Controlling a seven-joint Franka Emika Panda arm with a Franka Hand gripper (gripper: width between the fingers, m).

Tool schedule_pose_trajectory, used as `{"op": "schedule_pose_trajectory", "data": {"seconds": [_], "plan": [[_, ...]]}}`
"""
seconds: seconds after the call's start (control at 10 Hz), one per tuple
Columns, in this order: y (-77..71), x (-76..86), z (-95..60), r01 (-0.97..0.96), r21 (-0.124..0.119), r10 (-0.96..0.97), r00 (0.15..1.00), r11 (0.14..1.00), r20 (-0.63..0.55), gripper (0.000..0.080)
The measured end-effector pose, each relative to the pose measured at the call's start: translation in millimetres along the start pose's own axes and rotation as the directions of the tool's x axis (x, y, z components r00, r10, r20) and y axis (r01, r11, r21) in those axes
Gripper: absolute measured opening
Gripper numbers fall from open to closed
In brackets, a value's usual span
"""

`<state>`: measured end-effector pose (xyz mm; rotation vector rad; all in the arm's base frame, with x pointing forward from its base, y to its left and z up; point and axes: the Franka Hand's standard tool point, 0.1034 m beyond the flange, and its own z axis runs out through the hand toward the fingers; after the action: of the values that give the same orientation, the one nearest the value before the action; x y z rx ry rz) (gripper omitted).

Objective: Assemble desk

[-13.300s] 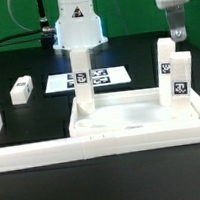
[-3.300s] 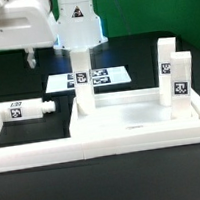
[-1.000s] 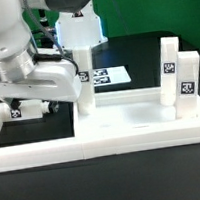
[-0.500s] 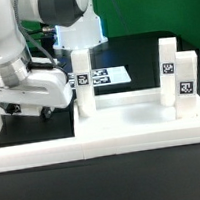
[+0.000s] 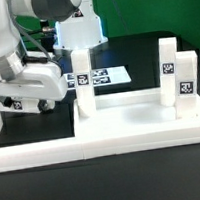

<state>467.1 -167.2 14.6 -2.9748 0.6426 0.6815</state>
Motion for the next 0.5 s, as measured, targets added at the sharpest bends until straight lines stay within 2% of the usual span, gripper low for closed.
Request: {"op": "schedule_pose_trajectory", "data": {"seconds": [0.2,0.3,0.5], "plan": [[-6.7,-2.7,2.5,0.002,-0.007,-0.002,1.000,1.000,0.005,0.0649],[-12.0,-2.2,2.0,0.007,-0.022,-0.007,1.000,1.000,-0.001,0.0649],[-9.0,-1.9,2.7,0.003,-0.020,-0.003,1.000,1.000,0.000,0.0649]]}}
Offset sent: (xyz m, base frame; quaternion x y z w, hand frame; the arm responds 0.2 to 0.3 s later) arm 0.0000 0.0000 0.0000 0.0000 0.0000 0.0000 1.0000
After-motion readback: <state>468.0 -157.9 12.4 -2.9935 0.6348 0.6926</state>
